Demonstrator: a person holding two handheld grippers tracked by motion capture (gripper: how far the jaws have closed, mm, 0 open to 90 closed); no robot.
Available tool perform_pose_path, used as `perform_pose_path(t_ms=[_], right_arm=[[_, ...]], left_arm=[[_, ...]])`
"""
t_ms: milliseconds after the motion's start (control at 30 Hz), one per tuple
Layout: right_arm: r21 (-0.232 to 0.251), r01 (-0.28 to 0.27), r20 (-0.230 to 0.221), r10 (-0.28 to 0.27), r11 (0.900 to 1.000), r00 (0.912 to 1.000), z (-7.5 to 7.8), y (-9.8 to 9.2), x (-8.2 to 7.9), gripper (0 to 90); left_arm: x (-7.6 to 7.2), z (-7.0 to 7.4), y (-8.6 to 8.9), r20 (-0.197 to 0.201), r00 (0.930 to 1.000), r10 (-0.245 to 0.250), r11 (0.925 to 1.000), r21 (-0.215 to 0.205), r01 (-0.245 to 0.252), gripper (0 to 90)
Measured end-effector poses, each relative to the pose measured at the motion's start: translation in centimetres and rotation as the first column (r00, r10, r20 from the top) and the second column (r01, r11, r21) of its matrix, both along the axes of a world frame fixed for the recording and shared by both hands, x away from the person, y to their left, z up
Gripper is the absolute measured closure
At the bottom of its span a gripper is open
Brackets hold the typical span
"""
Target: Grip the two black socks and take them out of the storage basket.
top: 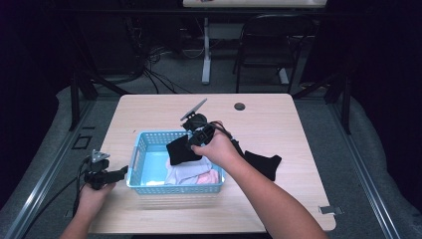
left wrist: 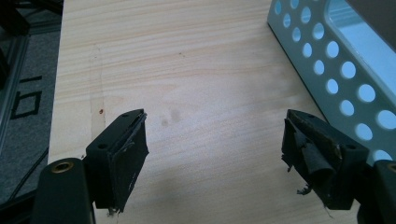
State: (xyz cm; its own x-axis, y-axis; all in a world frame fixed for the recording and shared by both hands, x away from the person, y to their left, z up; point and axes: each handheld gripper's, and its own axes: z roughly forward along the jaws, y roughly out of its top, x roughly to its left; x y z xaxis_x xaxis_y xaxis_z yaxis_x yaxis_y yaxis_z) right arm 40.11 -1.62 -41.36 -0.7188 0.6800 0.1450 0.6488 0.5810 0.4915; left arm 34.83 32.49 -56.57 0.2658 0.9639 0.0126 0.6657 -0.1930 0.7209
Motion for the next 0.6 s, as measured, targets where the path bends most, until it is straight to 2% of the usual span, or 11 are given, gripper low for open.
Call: perform_pose_path(t_ms=[67,100,200,600], right_arm=[[-0.002,-0.007,0.006,0.007,1.0,1.0,0.6,-0.1,0.0,87.1],[0.004,-0.01,0.023,0.01,1.0,0.9997,1.6,-0.3,-0.1,87.1],[0.022,-0.001,0.04,0.0,1.0,0.9992,2.9,-0.8,-0.2,87.2],[0.032,0.019,0.051,-0.021,0.999,0.9985,5.5,-3.0,-0.4,87.1]], left_arm=[[0.0,0.0,0.0,-0.001,1.0,0.001,1.0,0.0,-0.001,22.3],[0.0,0.0,0.0,0.0,1.0,0.001,1.0,0.0,-0.001,22.3],[0.0,0.0,0.0,-0.001,1.0,0.0,1.0,0.001,0.0,22.3],[0.0,0.0,0.0,-0.005,1.0,0.0,1.0,0.0,0.0,22.3]])
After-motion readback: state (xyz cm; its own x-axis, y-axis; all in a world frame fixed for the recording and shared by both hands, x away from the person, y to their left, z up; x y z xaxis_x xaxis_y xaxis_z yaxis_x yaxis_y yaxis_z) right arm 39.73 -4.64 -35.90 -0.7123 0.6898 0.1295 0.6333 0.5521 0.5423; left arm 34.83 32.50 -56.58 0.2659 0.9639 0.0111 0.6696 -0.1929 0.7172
